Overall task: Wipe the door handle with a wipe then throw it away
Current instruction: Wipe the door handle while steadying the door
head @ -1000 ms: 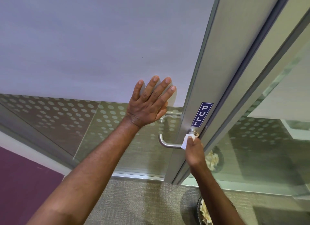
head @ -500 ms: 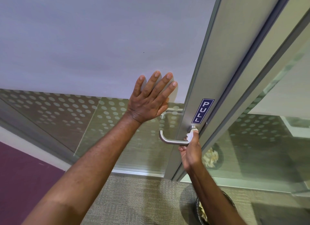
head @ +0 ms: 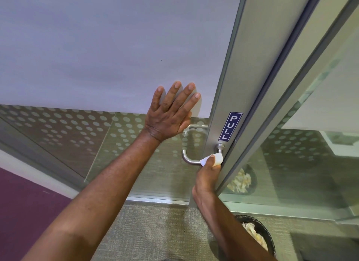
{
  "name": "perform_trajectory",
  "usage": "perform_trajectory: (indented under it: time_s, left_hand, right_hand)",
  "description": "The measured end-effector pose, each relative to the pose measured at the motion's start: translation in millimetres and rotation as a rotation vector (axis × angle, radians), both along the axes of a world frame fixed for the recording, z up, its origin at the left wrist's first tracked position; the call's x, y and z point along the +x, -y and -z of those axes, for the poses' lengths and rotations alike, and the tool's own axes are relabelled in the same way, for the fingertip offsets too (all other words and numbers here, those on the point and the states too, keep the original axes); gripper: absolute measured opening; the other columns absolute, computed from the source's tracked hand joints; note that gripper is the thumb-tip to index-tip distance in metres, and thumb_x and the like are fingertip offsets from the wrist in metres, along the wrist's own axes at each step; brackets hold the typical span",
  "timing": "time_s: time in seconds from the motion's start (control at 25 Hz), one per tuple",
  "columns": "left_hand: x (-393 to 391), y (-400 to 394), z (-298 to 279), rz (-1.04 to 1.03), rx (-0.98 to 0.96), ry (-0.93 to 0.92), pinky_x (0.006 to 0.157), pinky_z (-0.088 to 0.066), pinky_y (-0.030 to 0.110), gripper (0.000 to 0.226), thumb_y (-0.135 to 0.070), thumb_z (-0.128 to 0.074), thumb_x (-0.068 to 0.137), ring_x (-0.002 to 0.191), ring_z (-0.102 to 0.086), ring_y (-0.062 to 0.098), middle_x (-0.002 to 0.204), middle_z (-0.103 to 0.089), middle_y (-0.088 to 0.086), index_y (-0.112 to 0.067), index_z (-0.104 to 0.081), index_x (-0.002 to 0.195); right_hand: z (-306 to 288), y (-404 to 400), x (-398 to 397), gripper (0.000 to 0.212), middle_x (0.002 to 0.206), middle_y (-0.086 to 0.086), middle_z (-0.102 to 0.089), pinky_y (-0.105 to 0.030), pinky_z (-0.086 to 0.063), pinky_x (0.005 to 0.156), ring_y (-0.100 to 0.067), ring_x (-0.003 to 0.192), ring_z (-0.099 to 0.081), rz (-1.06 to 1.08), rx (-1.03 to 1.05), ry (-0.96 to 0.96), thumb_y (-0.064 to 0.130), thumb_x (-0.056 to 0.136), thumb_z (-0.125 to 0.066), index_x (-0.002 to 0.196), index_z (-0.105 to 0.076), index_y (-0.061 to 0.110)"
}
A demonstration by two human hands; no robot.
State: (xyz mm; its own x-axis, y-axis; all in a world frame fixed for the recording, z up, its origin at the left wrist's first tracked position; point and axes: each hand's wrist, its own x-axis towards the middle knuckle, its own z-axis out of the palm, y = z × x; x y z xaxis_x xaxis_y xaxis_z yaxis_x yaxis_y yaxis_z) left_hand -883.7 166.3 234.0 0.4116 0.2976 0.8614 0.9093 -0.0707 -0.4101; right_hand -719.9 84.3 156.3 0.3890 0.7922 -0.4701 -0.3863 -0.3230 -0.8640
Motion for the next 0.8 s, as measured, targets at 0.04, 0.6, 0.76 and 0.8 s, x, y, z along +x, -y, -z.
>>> perform_trajectory:
  time_s: [0.04,0.6,0.76,0.8]
  left_hand:
    - [0.0,0.1,-0.4,0.002,0.000,0.001,0.133,-0.003,0.056,0.079,-0.036,-0.054,0.098,0.165,-0.006,0.031,0.178,-0.011,0.006,-0.019,-0.024,0.168]
    - [1.6,2.7,-4.0,0.018,-0.003,-0.005,0.132,-0.005,0.055,0.078,-0.035,-0.053,0.097,0.165,-0.006,0.030,0.177,-0.013,0.004,-0.020,-0.024,0.168]
    - [0.7,3.2,-4.3,0.011,-0.005,-0.014,0.132,-0.003,0.055,0.078,-0.035,-0.053,0.098,0.165,-0.005,0.030,0.178,-0.011,0.004,-0.020,-0.022,0.168]
    - [0.1,3.0,-4.3,0.009,-0.005,-0.013,0.133,-0.003,0.055,0.079,-0.035,-0.054,0.098,0.165,-0.004,0.030,0.178,-0.009,0.005,-0.020,-0.022,0.168]
  right_hand:
    - [-1.1,-0.2,-0.3,0.019,0.091,-0.011,-0.051,-0.035,-0.037,0.076,-0.020,0.076,-0.048,-0.001,-0.015,-0.031,0.028,0.106,-0.045,0.100,-0.054,0.012]
    - [-8.6,4.9,-18.2,0.010,0.072,0.002,-0.059,-0.018,-0.029,0.045,-0.006,0.053,-0.042,-0.209,-0.189,-0.333,0.023,0.097,-0.064,0.098,-0.063,0.013]
    - [-5.1,2.9,4.5,0.016,0.079,0.000,-0.062,-0.018,-0.032,0.046,-0.006,0.056,-0.043,-0.170,-0.157,-0.367,0.018,0.096,-0.067,0.108,-0.065,0.009]
    - [-4.1,1.2,14.4,0.020,0.081,-0.002,-0.063,-0.018,-0.033,0.047,-0.006,0.057,-0.044,-0.149,-0.141,-0.376,0.018,0.096,-0.067,0.112,-0.065,0.007]
